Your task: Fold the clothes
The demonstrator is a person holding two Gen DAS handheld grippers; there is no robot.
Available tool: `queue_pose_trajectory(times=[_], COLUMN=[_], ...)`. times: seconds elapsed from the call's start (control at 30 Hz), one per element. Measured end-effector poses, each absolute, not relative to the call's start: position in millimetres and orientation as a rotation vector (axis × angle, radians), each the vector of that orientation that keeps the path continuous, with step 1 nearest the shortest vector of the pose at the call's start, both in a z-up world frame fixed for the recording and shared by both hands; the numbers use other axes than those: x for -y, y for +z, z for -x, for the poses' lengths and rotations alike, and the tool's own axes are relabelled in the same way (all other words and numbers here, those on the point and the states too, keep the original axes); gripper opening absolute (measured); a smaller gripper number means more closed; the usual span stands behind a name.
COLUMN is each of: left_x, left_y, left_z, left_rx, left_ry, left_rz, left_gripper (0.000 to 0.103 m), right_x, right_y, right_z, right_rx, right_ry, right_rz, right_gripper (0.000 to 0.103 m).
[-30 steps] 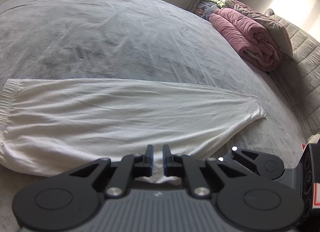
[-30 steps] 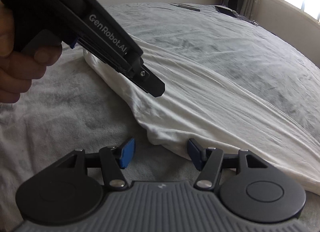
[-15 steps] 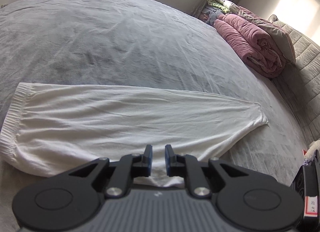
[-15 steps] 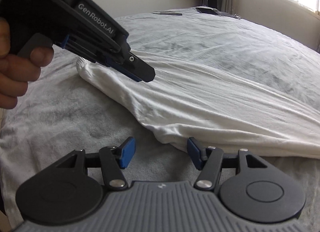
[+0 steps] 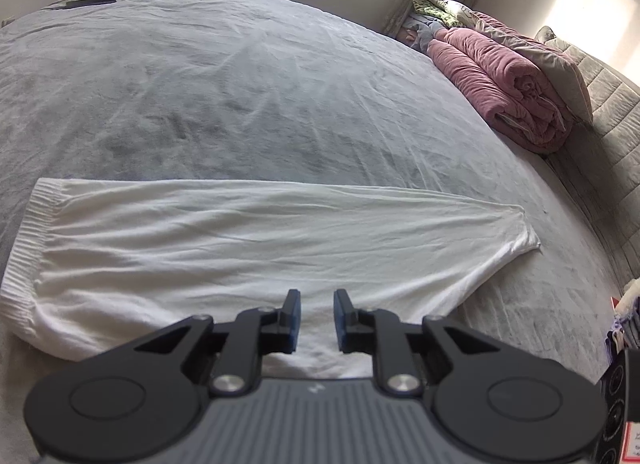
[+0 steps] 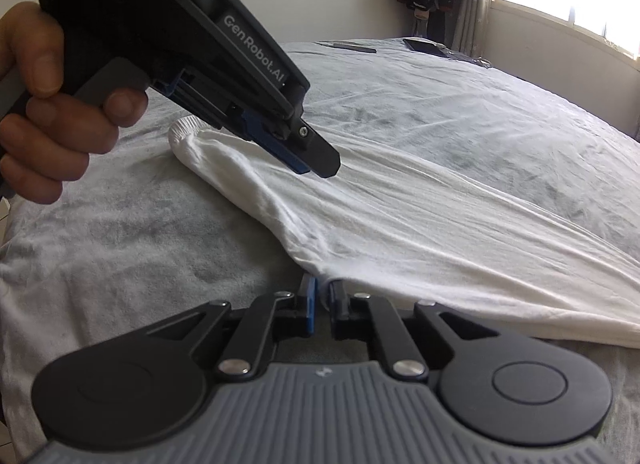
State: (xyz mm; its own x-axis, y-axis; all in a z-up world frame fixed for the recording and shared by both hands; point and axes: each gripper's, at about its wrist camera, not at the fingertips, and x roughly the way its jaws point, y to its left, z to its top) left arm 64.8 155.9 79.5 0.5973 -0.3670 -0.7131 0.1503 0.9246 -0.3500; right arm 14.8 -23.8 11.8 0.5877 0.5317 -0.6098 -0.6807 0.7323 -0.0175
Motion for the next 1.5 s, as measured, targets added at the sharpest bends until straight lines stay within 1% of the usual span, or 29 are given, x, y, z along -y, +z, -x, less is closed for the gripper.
queue_pose_trajectory(times=[0.23, 0.47, 0.63, 0.73, 0.9, 1.07, 1.3, 1.5], left_x=[-153.2, -136.2, -134.8, -135.9, -128.8, -107.3, -85.2, -85.9], left_y=[76.9, 70.5, 64.4, 62.1, 61.4, 59.4, 44.1, 48.0], left_z=[-66.6, -66.1, -66.5, -65.9, -63.5, -55.3, -53.1, -51.8], left_rx=[-0.889, -0.909, -0.926, -0.933, -0.929, -0.909, -0.92, -0.904], left_ry=[-0.292, -0.319, -0.314, -0.312, -0.327, -0.375, -0.394, -0.379], left_rz=[0.248, 0.17, 0.146, 0.141, 0.11, 0.03, -0.062, -0.081], left_gripper=[0.02, 0.028, 0.029, 0.029, 0.029, 0.032, 0.032, 0.032], right_x=[28.8, 27.7, 22.5, 33.2, 76.0, 132.3, 197.3, 250.4], right_y=[23.2, 11.3, 8.3, 10.1, 7.8, 8.1, 2.1, 0.2], right_z=[-8.1, -4.0, -3.0, -3.7, -9.0, -20.7, -43.4, -61.0], right_rx=[-0.592, -0.628, -0.621, -0.628, -0.641, -0.64, -0.639, -0.61], right_ry=[0.74, 0.758, 0.751, 0.725, 0.593, 0.386, 0.183, 0.038], right_rz=[0.226, 0.228, 0.234, 0.21, 0.101, -0.054, -0.224, -0.394], right_gripper=[0.006, 0.005, 0.006, 0.008, 0.011, 0.011, 0.011, 0.012])
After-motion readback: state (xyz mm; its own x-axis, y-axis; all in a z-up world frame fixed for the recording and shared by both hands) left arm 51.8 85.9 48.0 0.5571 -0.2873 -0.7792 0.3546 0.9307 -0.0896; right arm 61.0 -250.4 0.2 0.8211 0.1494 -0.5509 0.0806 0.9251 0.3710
